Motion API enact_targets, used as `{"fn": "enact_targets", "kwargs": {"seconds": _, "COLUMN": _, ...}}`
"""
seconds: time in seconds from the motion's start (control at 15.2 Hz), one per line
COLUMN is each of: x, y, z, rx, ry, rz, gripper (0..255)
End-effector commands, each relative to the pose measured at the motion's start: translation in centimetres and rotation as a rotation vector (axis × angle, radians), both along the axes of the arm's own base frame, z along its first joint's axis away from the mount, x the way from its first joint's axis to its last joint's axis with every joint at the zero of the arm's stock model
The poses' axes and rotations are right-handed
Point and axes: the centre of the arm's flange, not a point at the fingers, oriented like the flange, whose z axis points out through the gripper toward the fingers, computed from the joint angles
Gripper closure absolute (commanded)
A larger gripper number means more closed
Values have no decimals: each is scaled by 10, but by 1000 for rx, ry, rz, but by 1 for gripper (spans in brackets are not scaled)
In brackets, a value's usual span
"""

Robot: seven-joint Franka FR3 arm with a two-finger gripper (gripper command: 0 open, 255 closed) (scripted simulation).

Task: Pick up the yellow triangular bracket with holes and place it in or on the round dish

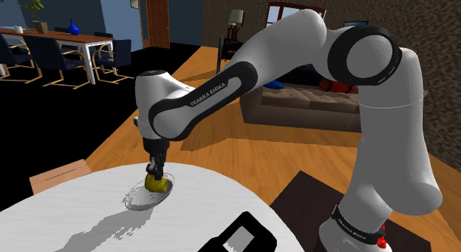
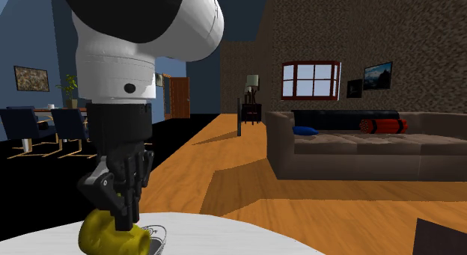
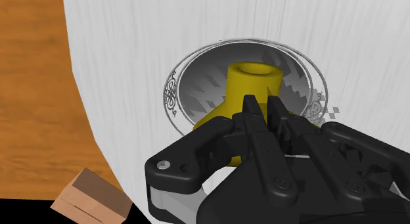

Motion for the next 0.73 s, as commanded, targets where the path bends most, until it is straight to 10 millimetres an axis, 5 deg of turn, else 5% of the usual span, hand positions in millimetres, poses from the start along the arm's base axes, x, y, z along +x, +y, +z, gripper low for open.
{"fn": "enact_targets", "kwargs": {"seconds": 0.0, "x": 0, "y": 0, "z": -7, "rx": 0, "ry": -1, "rz": 0, "gripper": 255}}
{"fn": "enact_targets", "kwargs": {"seconds": 0.46, "x": 0, "y": 0, "z": -7, "rx": 0, "ry": -1, "rz": 0, "gripper": 255}}
{"fn": "enact_targets", "kwargs": {"seconds": 0.53, "x": 0, "y": 0, "z": -7, "rx": 0, "ry": -1, "rz": 0, "gripper": 0}}
{"fn": "enact_targets", "kwargs": {"seconds": 0.66, "x": 0, "y": 0, "z": -7, "rx": 0, "ry": -1, "rz": 0, "gripper": 0}}
